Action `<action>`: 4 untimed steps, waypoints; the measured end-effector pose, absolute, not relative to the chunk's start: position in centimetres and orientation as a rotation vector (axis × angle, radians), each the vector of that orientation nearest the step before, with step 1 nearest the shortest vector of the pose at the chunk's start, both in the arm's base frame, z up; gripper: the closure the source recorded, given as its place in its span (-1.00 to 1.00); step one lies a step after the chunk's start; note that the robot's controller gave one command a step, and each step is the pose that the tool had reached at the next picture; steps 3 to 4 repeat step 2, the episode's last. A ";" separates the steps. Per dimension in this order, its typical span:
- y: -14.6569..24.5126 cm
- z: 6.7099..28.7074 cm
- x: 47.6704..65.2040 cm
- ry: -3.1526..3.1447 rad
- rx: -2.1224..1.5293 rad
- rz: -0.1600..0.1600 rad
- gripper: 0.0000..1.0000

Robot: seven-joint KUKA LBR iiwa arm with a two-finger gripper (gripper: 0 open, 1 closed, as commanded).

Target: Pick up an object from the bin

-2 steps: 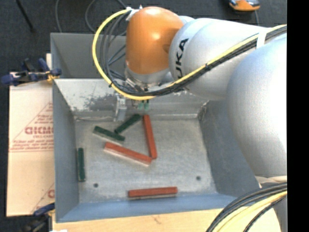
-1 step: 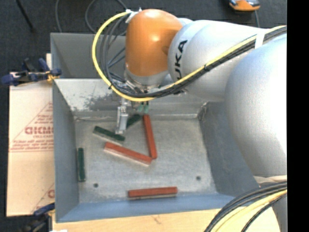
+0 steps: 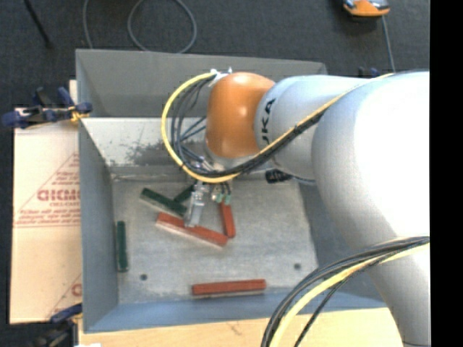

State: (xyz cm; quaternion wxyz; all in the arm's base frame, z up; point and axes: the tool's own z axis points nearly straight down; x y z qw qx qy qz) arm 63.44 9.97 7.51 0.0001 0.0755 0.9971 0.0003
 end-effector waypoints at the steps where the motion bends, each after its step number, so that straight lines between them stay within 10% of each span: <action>1: 10.1 7.9 63.6 3.127 0.235 0.004 1.00; 2: 8.1 22.8 61.7 3.118 0.273 0.005 1.00; 4: 8.1 22.8 61.7 3.118 0.273 0.005 1.00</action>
Offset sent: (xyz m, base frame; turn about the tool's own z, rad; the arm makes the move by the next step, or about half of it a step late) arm 0.0000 0.0000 0.0000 0.0000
